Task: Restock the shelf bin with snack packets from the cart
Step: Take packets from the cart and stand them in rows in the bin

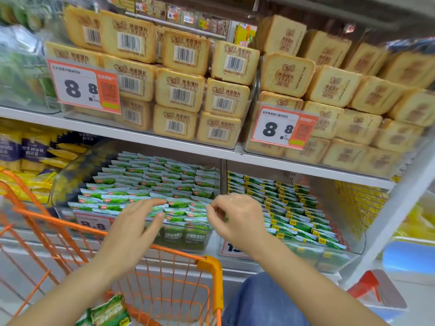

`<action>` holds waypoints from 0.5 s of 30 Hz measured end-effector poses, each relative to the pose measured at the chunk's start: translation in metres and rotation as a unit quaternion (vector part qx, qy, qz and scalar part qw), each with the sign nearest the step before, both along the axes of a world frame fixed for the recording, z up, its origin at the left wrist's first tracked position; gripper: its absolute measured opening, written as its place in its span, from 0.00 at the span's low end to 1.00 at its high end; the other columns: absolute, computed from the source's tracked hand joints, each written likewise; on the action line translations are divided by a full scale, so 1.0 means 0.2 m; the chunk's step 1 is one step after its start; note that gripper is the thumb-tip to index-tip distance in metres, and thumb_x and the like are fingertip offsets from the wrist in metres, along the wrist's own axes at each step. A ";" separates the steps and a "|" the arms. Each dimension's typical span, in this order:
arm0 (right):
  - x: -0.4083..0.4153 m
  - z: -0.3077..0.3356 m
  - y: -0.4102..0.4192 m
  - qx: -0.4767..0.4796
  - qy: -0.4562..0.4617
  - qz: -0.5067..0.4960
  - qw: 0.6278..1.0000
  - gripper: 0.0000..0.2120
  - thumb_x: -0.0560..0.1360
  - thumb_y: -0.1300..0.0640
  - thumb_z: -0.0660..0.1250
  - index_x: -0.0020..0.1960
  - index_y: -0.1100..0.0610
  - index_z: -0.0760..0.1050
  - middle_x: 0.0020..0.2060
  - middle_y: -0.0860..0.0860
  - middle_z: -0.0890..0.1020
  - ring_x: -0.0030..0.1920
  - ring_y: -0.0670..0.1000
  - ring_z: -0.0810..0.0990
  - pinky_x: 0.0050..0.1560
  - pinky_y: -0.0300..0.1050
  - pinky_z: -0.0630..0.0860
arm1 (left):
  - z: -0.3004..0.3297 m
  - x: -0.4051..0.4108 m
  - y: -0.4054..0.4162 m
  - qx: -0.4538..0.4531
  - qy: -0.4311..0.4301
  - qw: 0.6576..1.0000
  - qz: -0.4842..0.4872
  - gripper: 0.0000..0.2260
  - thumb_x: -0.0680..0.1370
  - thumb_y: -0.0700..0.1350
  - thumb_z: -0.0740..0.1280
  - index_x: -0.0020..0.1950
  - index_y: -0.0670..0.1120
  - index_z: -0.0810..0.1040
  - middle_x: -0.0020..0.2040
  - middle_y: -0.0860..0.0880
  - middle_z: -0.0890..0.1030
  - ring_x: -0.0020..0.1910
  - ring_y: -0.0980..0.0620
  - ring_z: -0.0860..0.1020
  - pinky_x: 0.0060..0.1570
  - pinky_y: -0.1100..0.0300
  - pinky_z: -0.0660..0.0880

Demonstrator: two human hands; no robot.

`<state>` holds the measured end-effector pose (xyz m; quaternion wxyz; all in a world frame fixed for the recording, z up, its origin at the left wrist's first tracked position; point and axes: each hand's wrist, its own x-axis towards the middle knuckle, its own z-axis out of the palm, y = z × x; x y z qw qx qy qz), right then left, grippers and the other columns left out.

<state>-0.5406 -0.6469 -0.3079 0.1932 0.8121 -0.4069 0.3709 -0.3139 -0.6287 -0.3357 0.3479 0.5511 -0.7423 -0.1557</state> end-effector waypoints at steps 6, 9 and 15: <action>0.34 0.04 0.12 0.214 0.200 0.111 0.950 0.14 0.77 0.48 0.57 0.39 0.54 0.76 0.32 0.53 0.81 0.35 0.57 0.80 0.30 0.46 0.71 | 0.10 0.24 0.15 0.031 -0.096 0.995 -0.018 0.15 0.77 0.61 0.54 0.53 0.58 0.76 0.39 0.57 0.79 0.43 0.54 0.77 0.39 0.59 0.70; 0.49 -0.04 0.16 0.320 0.301 0.128 0.889 0.11 0.78 0.48 0.60 0.54 0.51 0.77 0.48 0.53 0.83 0.51 0.57 0.80 0.44 0.48 0.73 | 0.06 0.40 0.29 0.124 -0.249 0.960 -0.034 0.15 0.79 0.55 0.57 0.57 0.52 0.78 0.46 0.51 0.83 0.50 0.50 0.80 0.44 0.56 0.71; 0.82 -0.38 0.21 0.378 0.472 0.123 0.787 0.15 0.77 0.51 0.60 0.59 0.57 0.76 0.53 0.58 0.80 0.54 0.61 0.79 0.47 0.50 0.75 | -0.16 0.63 0.45 0.304 -0.380 0.874 -0.004 0.12 0.81 0.47 0.59 0.61 0.47 0.75 0.57 0.43 0.79 0.58 0.43 0.76 0.51 0.55 0.72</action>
